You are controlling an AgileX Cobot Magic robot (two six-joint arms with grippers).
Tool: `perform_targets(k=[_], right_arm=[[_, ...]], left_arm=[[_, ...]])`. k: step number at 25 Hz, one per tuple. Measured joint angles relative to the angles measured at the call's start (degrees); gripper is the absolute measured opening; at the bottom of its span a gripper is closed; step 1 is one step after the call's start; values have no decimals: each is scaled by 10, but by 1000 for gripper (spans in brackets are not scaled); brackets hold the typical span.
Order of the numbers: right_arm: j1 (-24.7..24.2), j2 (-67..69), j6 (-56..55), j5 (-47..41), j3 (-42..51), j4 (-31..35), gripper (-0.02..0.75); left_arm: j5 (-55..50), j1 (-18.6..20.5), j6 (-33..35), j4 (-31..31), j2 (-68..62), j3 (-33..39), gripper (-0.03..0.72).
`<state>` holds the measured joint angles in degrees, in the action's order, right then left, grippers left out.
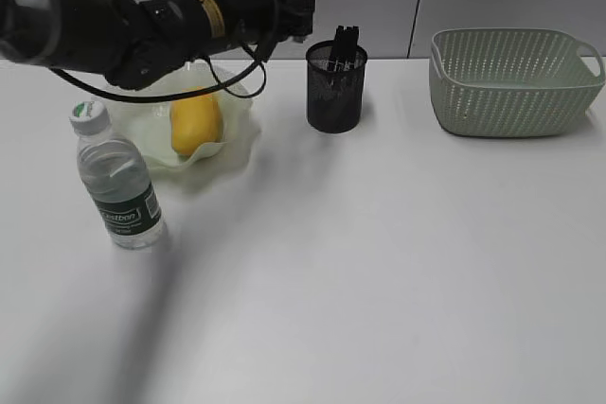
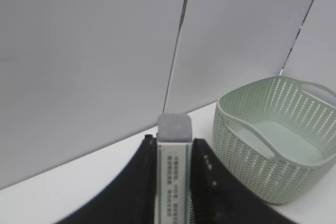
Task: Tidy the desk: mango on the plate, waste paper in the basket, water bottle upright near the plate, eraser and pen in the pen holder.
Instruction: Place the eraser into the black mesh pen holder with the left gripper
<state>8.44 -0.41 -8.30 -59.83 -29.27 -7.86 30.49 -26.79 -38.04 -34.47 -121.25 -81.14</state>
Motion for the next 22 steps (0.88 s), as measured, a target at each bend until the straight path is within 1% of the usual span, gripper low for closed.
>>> perform_targets(k=[4, 9, 12, 16, 22], right_arm=[[0, 0, 0, 0, 0, 0, 309], [0, 0, 0, 0, 0, 0, 309], [0, 0, 0, 0, 0, 0, 309], [0, 0, 0, 0, 0, 0, 309], [0, 0, 0, 0, 0, 0, 309]], left_arm=[[59, 0, 44, 40, -29, -5, 142], [67, -10, 52, 53, -71, -75, 142], [67, -23, 53, 53, -92, -103, 142], [61, -32, 53, 54, -118, -109, 142], [53, -32, 53, 61, -133, -109, 143]])
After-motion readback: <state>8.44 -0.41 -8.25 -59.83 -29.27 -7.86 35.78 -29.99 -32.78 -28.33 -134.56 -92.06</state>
